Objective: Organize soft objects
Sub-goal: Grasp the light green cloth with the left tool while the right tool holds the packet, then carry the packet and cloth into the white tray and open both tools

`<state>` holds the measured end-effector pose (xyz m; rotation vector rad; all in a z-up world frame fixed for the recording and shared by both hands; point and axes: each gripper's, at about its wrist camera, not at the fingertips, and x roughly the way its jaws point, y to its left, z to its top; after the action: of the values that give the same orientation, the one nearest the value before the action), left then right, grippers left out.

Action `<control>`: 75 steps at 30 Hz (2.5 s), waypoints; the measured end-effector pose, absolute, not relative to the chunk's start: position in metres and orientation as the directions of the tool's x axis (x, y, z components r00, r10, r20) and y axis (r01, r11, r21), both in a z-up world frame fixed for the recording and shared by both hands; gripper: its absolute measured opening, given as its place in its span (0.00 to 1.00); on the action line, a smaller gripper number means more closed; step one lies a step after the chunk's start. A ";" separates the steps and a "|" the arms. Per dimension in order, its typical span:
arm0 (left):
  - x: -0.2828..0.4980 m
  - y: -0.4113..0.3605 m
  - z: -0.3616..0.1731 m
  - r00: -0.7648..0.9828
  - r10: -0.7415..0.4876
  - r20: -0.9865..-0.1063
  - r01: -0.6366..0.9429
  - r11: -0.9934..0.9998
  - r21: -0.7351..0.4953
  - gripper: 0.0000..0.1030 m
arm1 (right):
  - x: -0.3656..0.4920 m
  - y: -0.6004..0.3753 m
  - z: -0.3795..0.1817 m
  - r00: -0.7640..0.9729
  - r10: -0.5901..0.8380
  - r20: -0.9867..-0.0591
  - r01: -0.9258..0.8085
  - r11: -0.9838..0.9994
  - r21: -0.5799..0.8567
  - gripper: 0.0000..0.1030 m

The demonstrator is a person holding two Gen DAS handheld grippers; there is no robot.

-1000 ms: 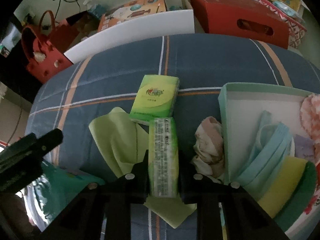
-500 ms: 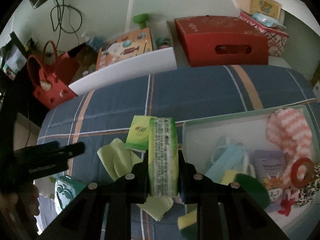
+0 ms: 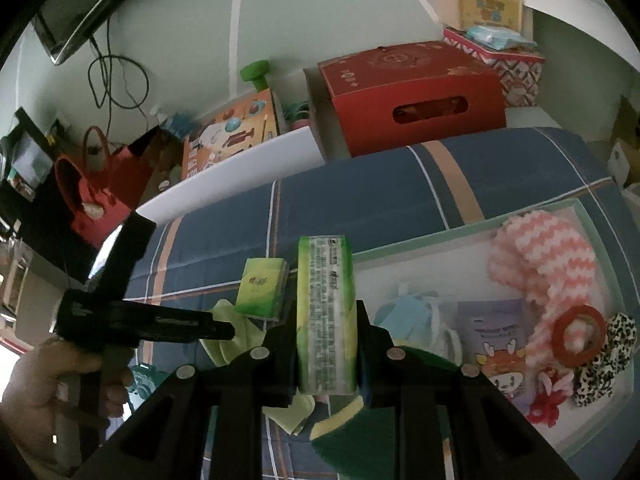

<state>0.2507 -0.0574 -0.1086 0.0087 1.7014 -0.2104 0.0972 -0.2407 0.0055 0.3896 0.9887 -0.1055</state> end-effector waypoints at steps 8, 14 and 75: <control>0.250 -0.079 -0.107 -0.150 -0.090 -0.985 0.109 0.988 -0.107 0.33 | 0.090 -0.261 0.005 0.555 0.070 -0.829 0.314 0.905 0.287 0.23; 0.240 -0.082 -0.102 -0.132 -0.121 -0.984 0.089 0.987 -0.134 0.09 | 0.087 -0.266 0.003 0.560 0.091 -0.824 0.316 0.896 0.313 0.23; 0.188 -0.081 0.023 0.348 -0.110 -0.931 0.111 0.991 -0.076 0.90 | 0.052 -0.350 0.018 0.552 -0.095 -0.829 0.495 0.837 0.234 0.79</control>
<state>0.1876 -0.0812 0.0227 0.0008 1.2064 -0.1434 0.0524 -0.3501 0.0177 0.4780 0.9277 -0.3648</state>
